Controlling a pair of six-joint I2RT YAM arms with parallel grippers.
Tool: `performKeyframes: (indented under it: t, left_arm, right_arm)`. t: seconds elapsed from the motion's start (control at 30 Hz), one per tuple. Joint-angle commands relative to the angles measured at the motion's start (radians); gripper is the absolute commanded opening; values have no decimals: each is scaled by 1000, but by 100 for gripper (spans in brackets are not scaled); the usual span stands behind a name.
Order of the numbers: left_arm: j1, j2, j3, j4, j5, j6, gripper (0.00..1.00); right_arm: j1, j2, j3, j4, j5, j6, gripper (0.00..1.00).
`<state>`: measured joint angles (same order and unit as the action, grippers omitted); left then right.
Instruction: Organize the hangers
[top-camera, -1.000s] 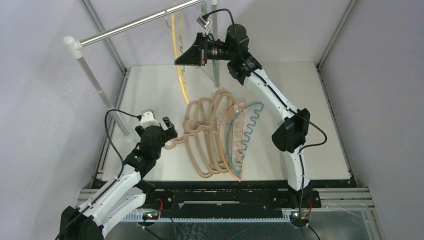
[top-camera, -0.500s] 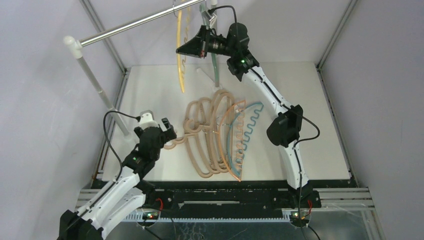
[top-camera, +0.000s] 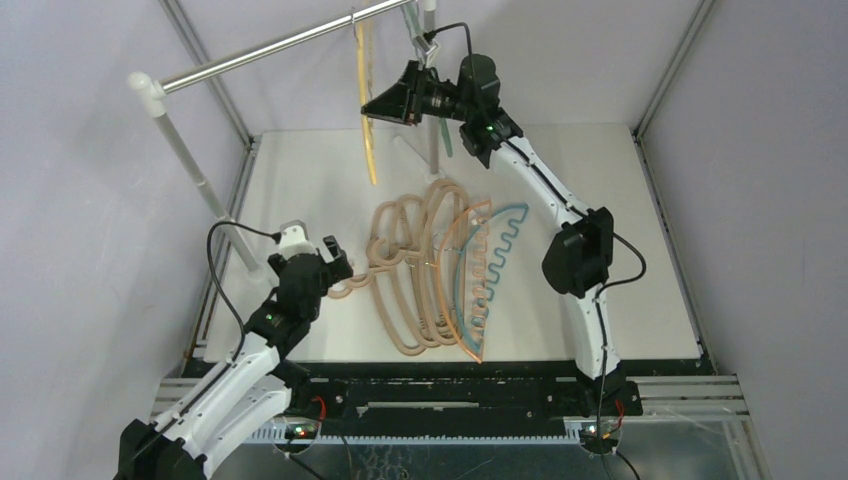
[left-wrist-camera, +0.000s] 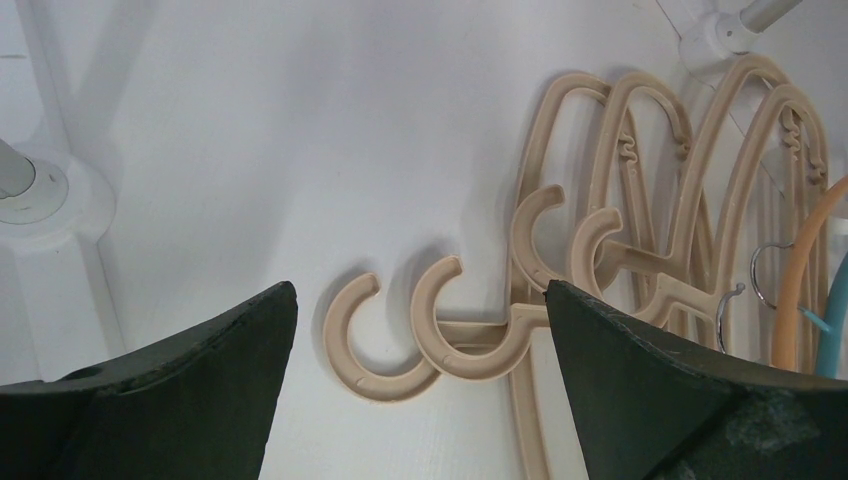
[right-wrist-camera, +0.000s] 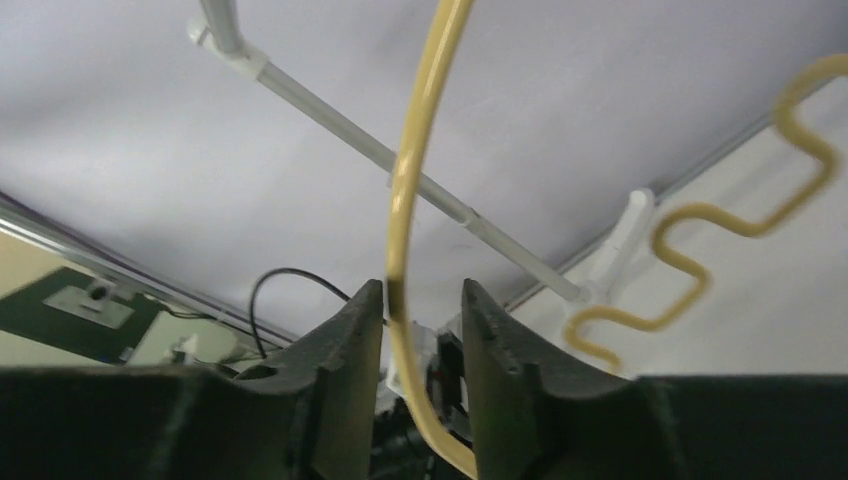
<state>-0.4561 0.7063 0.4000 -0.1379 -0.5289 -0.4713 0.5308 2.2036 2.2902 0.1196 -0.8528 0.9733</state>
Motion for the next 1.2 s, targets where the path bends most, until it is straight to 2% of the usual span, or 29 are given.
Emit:
performKeyframes:
  t: [0.0,0.17,0.27,0.47,0.53,0.7,0.8,0.9,1.17]
  left_arm:
    - [-4,-4,-4,23,-18,-7,99]
    - [-4,2,-8,24,-21,-8,99]
    - [-4,8,-10,30,-22,-7,99]
    - [-4,28,-14,42,-23,-7,100]
    - [-4,35,-13,47,-21,-8,99]
    - [-4,45,-12,54,-18,-9,99]
    - [-5,47,-14,55,-18,-7,99]
    - [-4,49,-12,58,-19,-7,100]
    - [-4,61,-2,60,-21,-7,100]
  right_arm:
    - [-5,-154,-117,29,27,-80,49]
    - [-8,-292,-266,-9,100,-194,71]
    - [-2,-381,-344,-53,153,-272,78]
    - [35,-508,-394,-279,367,-498,84]
    - [46,-541,-422,-321,421,-546,88]
    - [89,-615,-478,-407,581,-658,90]
    - [159,-691,-528,-460,759,-756,99]
    - [242,-776,-637,-473,966,-860,100]
    - [371,-1033,-992,-575,1188,-838,98]
